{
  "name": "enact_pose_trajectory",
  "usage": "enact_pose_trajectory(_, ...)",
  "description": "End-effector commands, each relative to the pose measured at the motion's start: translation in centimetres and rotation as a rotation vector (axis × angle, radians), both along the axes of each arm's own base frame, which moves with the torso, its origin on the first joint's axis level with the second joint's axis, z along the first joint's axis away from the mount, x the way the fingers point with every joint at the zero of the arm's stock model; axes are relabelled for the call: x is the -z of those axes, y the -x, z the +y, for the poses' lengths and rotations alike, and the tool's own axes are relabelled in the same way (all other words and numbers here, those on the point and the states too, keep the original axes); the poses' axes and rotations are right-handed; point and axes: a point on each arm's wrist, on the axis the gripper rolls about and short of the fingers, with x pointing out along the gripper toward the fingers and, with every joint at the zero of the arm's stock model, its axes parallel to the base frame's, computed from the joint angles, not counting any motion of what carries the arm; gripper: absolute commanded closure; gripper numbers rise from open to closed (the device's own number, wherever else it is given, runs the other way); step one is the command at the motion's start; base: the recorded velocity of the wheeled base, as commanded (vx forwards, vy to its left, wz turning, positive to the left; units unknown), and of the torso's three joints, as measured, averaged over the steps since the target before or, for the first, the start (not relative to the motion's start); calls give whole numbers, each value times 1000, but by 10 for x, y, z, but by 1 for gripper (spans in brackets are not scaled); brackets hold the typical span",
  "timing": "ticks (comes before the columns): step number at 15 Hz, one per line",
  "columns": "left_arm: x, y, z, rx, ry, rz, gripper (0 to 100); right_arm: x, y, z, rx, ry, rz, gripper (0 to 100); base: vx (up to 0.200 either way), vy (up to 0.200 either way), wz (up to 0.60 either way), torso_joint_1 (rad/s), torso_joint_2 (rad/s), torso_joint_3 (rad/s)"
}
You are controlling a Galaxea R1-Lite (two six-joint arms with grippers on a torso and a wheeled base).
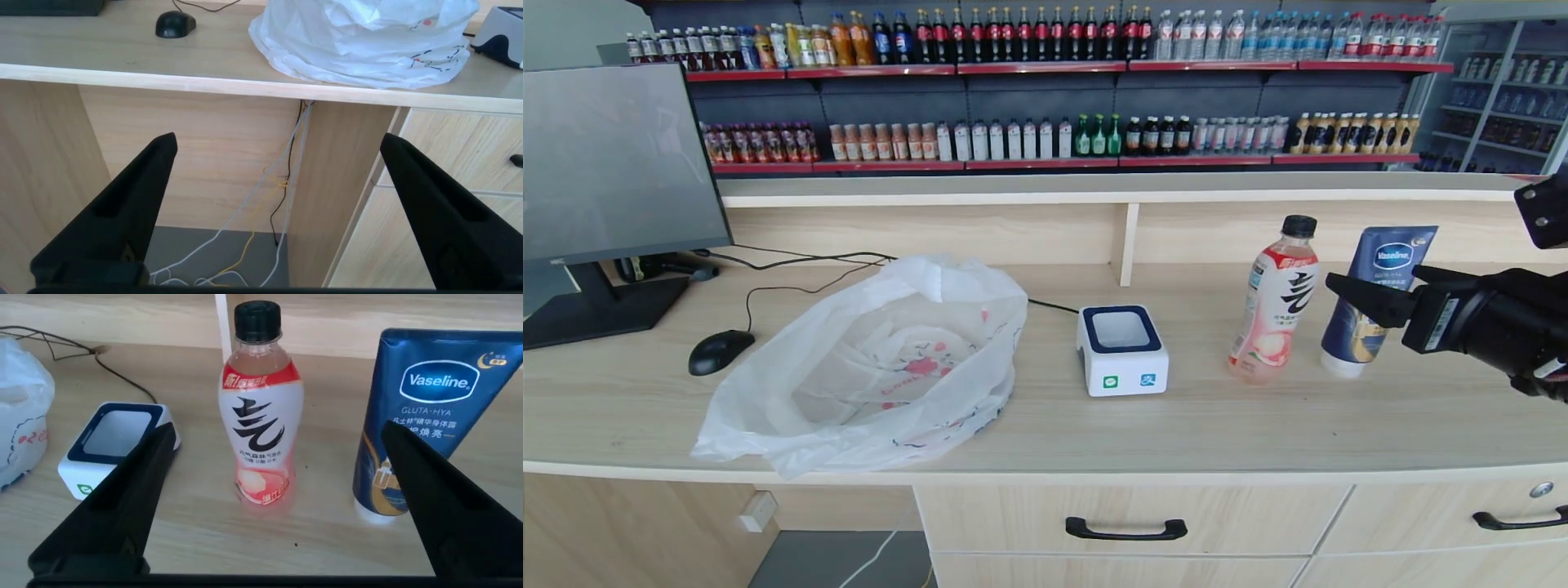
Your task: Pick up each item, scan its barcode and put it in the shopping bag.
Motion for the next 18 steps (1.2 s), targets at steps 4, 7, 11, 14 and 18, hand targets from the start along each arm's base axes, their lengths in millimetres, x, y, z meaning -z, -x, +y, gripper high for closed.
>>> enact_pose_trajectory(4, 0, 0, 0, 0, 0, 0, 0, 31, -12, 12, -40, 15, 85, 0, 0, 0, 0, 0, 0, 0)
enact_pose_trajectory(7, 0, 0, 0, 0, 0, -1, 0, 38, -16, 14, -46, 15, 96, 0, 0, 0, 0, 0, 0, 0)
enact_pose_trajectory(11, 0, 0, 0, -1, 0, 0, 0, 43, -23, 14, -40, 10, 117, 0, 0, 0, 0, 0, 0, 0)
enact_pose_trajectory(14, 0, 0, 0, -1, 0, 0, 0, 46, -21, 13, -17, 10, 131, 0, 0, 0, 0, 0, 0, 0)
enact_pose_trajectory(18, 0, 0, 0, 0, -1, 0, 0, 51, -22, 14, 7, 17, 31, 0, 0, 0, 0, 0, 0, 0)
